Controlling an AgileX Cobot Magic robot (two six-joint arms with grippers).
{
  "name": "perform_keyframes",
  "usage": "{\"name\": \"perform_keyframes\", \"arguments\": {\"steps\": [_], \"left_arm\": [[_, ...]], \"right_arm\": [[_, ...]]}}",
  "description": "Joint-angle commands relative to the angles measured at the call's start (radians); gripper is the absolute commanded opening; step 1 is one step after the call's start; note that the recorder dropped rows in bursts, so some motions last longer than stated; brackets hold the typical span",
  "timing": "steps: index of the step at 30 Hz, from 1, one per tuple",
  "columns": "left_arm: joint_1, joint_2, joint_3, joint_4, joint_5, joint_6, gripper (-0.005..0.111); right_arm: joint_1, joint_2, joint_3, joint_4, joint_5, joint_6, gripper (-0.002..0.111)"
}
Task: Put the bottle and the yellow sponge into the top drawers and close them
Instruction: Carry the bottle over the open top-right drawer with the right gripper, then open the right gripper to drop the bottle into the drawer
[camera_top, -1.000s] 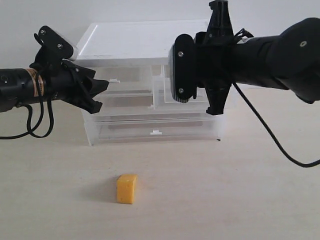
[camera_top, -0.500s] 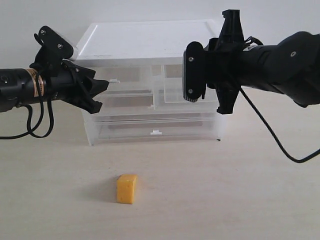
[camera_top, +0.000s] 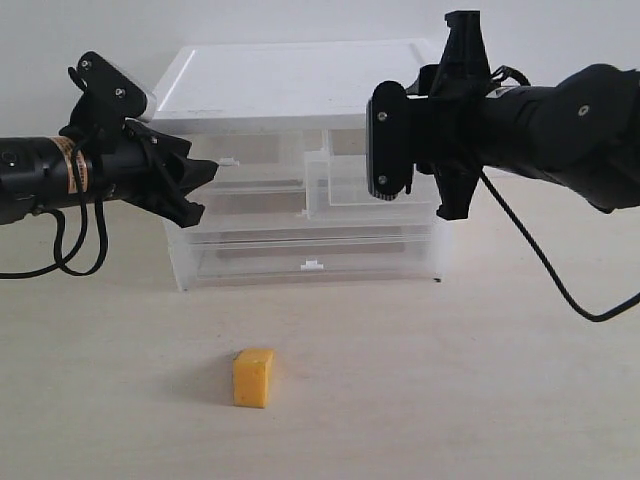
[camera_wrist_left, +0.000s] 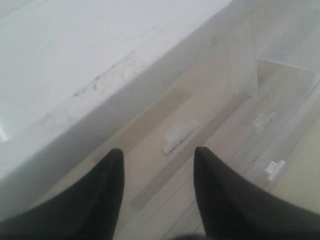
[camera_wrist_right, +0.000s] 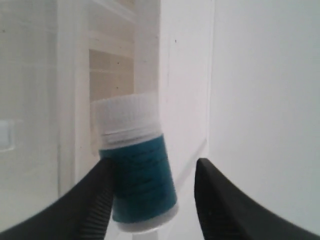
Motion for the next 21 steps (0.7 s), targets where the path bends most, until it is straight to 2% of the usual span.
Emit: {"name": "perform_keyframes", "arguments": {"steps": [1, 9, 17, 20, 21], "left_arm": [[-0.004, -0.005, -0.004, -0.006, 0.003, -0.003, 0.042], [-0.004, -0.005, -0.004, -0.006, 0.003, -0.003, 0.042], [-0.004, -0.005, -0.004, -0.006, 0.005, -0.003, 0.042], [-0.004, -0.005, -0.004, -0.006, 0.007, -0.003, 0.042], [-0.004, -0.005, -0.004, -0.006, 0.007, -0.003, 0.042]], "right_arm": [[0.000, -0.004, -0.007, -0.006, -0.034, -0.003, 0.044], [0.013, -0.013, -0.007, 0.009, -0.036, 0.054, 0.045], [0.059, -0.100, -0.007, 0.078, -0.011, 0.205, 0.045], [0.059, -0.133, -0.007, 0.156, -0.007, 0.205, 0.045], [0.059, -0.158, -0.007, 0.236, -0.007, 0.205, 0.045]]}}
